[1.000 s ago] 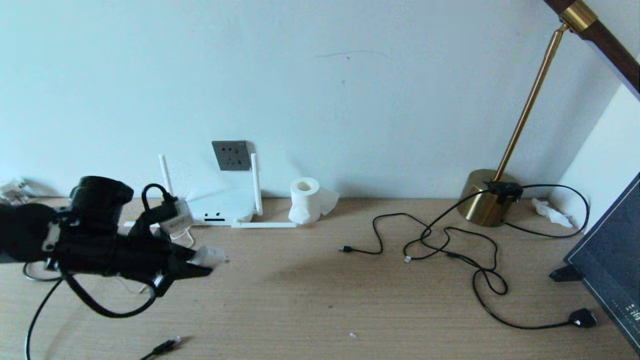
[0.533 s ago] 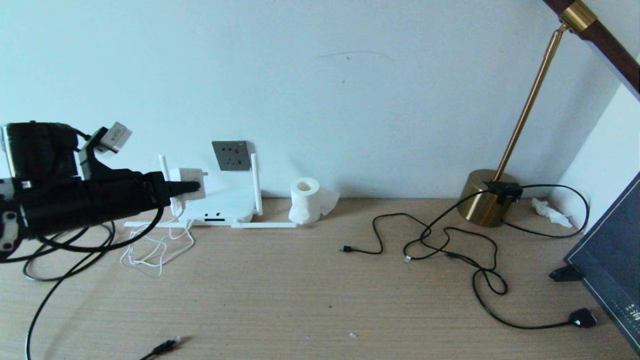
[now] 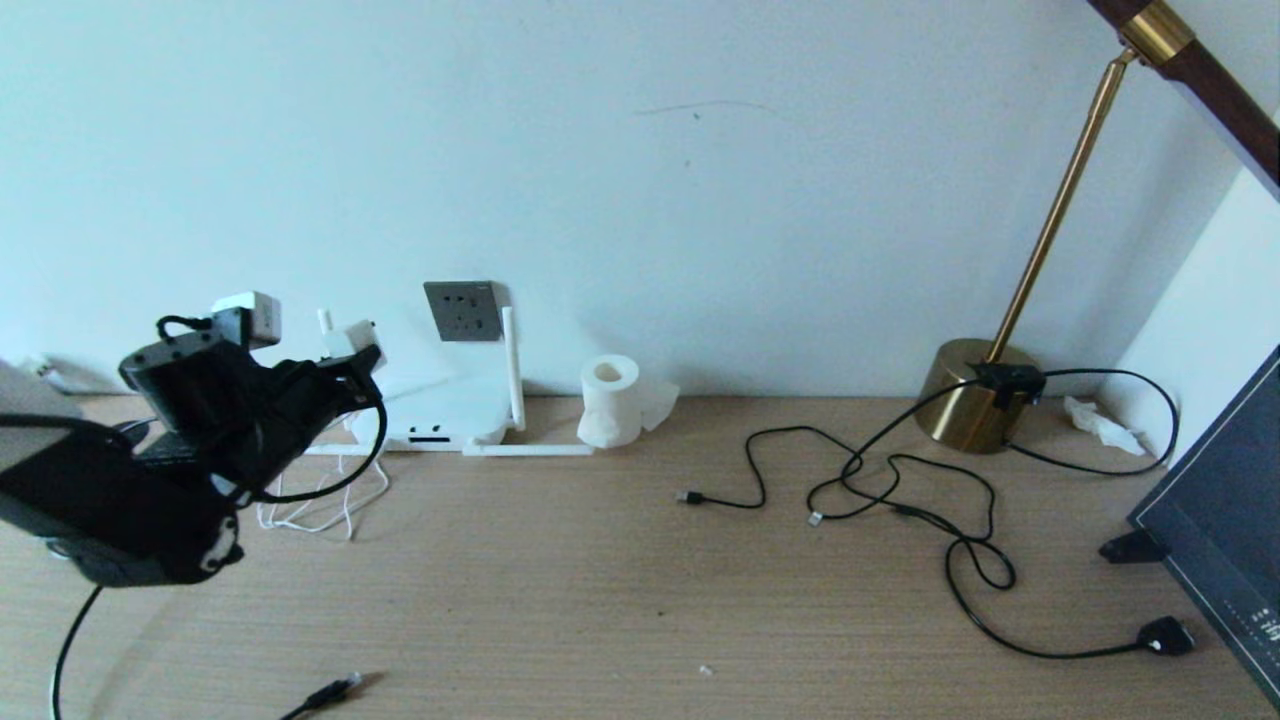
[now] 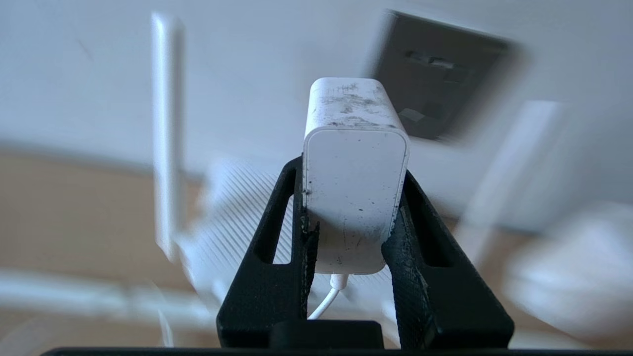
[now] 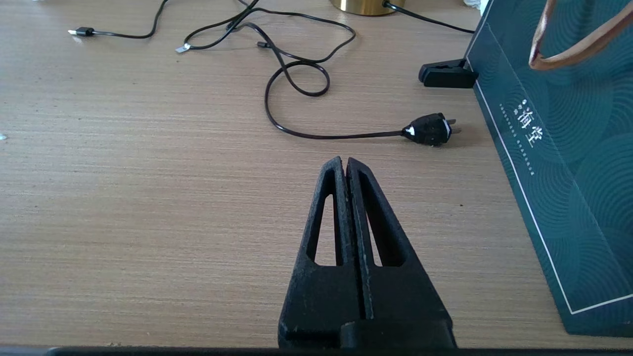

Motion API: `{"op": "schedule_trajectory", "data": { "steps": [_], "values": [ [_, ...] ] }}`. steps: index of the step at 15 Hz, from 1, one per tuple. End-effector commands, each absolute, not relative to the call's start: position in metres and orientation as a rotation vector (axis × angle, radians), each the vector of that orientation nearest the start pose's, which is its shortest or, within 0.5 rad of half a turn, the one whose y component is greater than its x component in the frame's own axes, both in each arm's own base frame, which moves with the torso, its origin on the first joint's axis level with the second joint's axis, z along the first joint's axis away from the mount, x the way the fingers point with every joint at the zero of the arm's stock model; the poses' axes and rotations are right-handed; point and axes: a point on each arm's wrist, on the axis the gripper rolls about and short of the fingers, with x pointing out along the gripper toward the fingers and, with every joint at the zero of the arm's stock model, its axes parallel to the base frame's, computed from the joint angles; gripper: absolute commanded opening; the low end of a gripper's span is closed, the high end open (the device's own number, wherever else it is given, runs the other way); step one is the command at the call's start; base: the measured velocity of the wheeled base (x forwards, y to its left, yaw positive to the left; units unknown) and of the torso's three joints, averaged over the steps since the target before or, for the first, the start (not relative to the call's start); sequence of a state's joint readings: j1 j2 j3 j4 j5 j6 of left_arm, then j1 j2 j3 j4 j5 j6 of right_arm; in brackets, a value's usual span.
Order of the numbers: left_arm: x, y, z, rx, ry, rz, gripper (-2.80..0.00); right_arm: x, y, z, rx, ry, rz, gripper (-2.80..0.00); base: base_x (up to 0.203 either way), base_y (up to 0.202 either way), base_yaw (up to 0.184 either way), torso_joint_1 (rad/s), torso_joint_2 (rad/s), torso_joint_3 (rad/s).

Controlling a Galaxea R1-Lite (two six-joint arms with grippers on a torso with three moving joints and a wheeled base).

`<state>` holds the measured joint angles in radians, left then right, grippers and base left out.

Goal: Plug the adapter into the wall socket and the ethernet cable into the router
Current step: Align plug and socket

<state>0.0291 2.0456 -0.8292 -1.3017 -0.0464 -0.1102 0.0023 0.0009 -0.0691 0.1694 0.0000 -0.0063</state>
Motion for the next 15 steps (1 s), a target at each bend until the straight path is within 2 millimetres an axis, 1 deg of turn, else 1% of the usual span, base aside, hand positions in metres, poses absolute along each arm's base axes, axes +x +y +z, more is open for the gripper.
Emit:
{"op": "schedule_trajectory", "data": {
  "steps": [1,4,6,7,9,13,15],
  "values": [
    [0.395,0.006,0.095,-0.052,-0.101,-0.014,-2.8,-0.029,0.0,0.077,-0.008,0.103,0.003,-2.8,0.0,0.0,0.0,0.0,0.0,0.0],
    [0.423,-0.008,0.094,0.013,-0.195,-0.025,-2.8,-0.029,0.0,0.077,-0.006,0.103,0.003,-2.8,0.0,0.0,0.0,0.0,0.0,0.0],
    [0.433,-0.013,0.097,0.043,-0.237,-0.033,-2.8,-0.029,0.0,0.077,-0.006,0.103,0.002,-2.8,0.0,0.0,0.0,0.0,0.0,0.0],
    [0.436,-0.019,0.099,0.047,-0.251,-0.047,-2.8,-0.029,0.0,0.077,-0.007,0.103,0.003,-2.8,0.0,0.0,0.0,0.0,0.0,0.0],
    [0.436,-0.026,0.1,0.046,-0.256,-0.062,-2.8,-0.029,0.0,0.077,-0.007,0.103,0.003,-2.8,0.0,0.0,0.0,0.0,0.0,0.0],
    [0.437,-0.026,0.103,0.041,-0.264,-0.064,-2.8,-0.029,0.0,0.077,-0.007,0.103,0.003,-2.8,0.0,0.0,0.0,0.0,0.0,0.0],
    [0.438,-0.026,0.1,0.04,-0.256,-0.066,-2.8,-0.029,0.0,0.077,-0.006,0.103,0.002,-2.8,0.0,0.0,0.0,0.0,0.0,0.0]
  ]
}}
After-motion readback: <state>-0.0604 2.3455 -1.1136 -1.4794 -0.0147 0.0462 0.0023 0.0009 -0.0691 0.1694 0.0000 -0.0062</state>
